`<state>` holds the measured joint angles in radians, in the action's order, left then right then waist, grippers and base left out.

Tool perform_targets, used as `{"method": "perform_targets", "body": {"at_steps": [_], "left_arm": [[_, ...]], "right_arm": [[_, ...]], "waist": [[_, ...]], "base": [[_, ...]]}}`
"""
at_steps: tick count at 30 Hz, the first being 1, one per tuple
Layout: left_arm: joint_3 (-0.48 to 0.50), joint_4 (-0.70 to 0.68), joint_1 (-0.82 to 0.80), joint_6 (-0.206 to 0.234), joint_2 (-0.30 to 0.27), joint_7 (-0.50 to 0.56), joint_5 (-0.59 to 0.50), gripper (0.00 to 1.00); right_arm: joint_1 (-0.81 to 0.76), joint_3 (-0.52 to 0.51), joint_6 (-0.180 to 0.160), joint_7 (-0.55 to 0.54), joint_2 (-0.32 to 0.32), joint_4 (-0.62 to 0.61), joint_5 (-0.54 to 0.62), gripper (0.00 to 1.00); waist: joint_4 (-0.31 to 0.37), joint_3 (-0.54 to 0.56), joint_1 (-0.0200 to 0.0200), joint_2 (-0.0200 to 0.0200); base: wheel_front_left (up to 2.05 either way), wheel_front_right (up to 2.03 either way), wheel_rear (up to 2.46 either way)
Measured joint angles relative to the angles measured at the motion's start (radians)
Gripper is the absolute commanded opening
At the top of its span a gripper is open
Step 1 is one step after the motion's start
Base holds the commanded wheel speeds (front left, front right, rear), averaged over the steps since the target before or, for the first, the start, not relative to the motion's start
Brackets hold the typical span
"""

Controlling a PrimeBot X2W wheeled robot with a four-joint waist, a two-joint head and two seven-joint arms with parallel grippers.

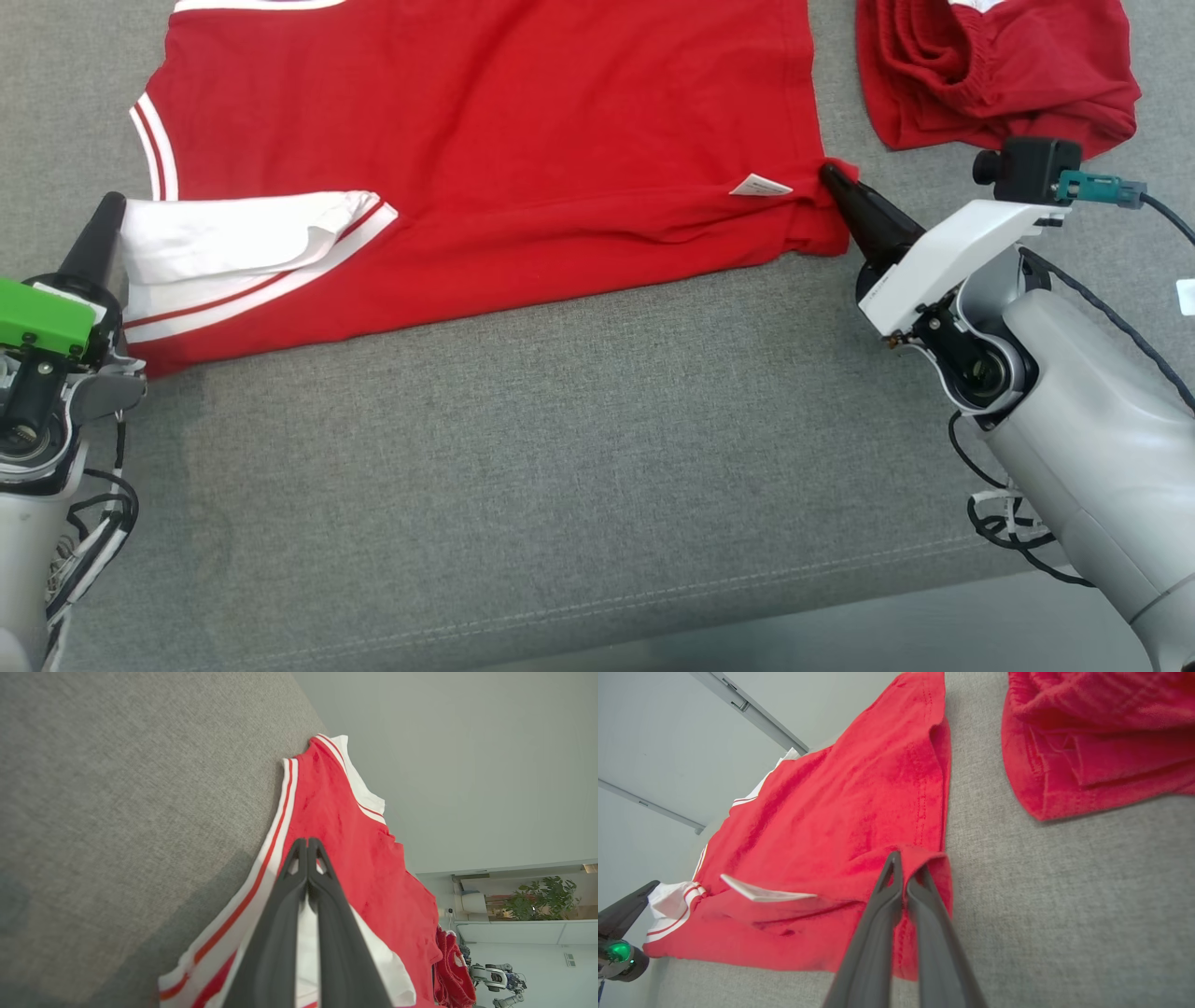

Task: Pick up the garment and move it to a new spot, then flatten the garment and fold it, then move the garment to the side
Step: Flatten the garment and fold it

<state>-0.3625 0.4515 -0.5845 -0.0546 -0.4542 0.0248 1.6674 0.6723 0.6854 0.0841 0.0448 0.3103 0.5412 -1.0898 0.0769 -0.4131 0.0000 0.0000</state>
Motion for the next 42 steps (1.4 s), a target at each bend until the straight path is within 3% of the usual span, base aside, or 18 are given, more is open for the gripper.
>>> {"method": "perform_targets", "body": {"at_steps": [1,2,3,4,5,15,24,27,42], "left_arm": [[0.0,0.011,-0.005,0.003,0.004,-0.001,0.0,0.0],[0.0,0.022,-0.011,0.003,0.009,-0.007,0.0,0.0],[0.003,0.033,-0.017,0.004,0.015,-0.015,0.0,0.36],[0.005,0.043,-0.024,0.004,0.021,-0.019,0.0,0.49],[0.006,0.054,-0.032,0.004,0.028,-0.024,0.0,1.0],[0.007,0.112,-0.103,-0.018,0.064,-0.09,-0.043,1.0],[-0.134,0.122,-0.112,-0.054,0.001,-0.185,-0.314,1.0],[-0.162,0.12,-0.109,-0.056,-0.005,-0.21,-0.355,1.0],[-0.248,0.052,0.009,-0.066,0.023,-0.277,-0.57,1.0]], "right_arm": [[0.002,0.0,0.003,0.0,-0.001,0.003,0.0,0.77],[0.003,0.0,0.003,0.003,-0.003,0.007,0.0,1.0],[0.005,0.001,0.003,0.009,-0.004,0.011,0.001,1.0],[0.006,0.001,0.003,0.011,-0.006,0.015,0.003,1.0],[0.007,0.0,0.003,0.015,-0.007,0.018,0.007,1.0],[0.022,-0.001,0.013,0.071,-0.021,0.033,0.024,1.0],[0.027,-0.009,0.021,0.17,-0.003,0.054,0.072,1.0],[0.025,-0.009,0.021,0.172,-0.001,0.063,0.072,1.0],[-0.045,0.028,0.023,0.202,0.03,0.072,0.233,1.0]], "waist": [[0.0,0.0,-0.0001,0.0],[0.0,0.0,0.0,0.0],[0.001,-0.001,0.0,0.0],[0.001,-0.001,0.0,0.0],[0.002,-0.001,0.0,0.0],[0.01,-0.009,0.0,0.0],[0.005,0.004,0.0,0.0],[0.002,0.012,0.0,0.0],[-0.034,0.094,0.0,0.0]], "base": [[0.0,0.0,0.0],[0.0,0.0,0.0],[0.0,0.0,0.0],[0.0,0.0,0.0],[0.0,0.0,0.0],[0.0,0.0,0.0],[0.0,0.0,0.0],[0.0,0.0,0.0],[0.0,0.0,0.0]]}}
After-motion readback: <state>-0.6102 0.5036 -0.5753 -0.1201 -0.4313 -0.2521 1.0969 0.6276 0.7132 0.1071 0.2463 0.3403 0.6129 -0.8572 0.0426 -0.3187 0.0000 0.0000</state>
